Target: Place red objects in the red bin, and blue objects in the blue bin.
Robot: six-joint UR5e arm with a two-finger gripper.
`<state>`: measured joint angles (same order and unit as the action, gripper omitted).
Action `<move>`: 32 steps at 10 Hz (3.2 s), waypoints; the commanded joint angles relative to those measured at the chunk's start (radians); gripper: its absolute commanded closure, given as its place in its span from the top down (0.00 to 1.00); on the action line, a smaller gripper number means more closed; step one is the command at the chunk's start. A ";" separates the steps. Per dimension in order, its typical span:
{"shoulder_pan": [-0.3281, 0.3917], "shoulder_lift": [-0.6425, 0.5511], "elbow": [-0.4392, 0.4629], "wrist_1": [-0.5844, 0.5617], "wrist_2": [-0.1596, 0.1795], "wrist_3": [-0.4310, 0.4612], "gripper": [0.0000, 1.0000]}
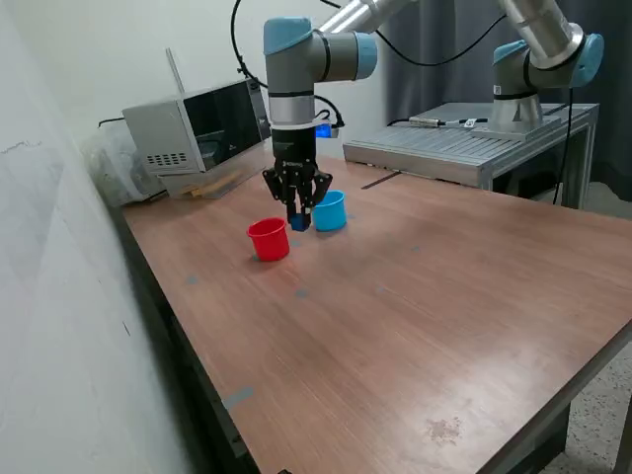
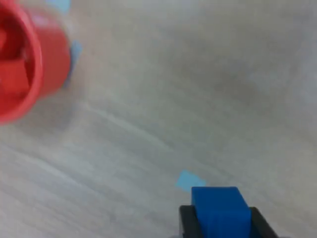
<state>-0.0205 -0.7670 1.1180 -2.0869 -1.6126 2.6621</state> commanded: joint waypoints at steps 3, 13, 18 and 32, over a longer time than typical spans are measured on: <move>-0.076 -0.185 0.242 0.048 0.000 -0.001 0.00; -0.322 -0.210 0.373 0.051 -0.046 -0.014 0.00; -0.282 -0.215 0.398 0.053 -0.050 -0.014 0.00; -0.148 -0.352 0.465 0.177 -0.101 0.168 1.00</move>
<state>-0.1949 -1.0575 1.5530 -1.9572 -1.7163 2.7930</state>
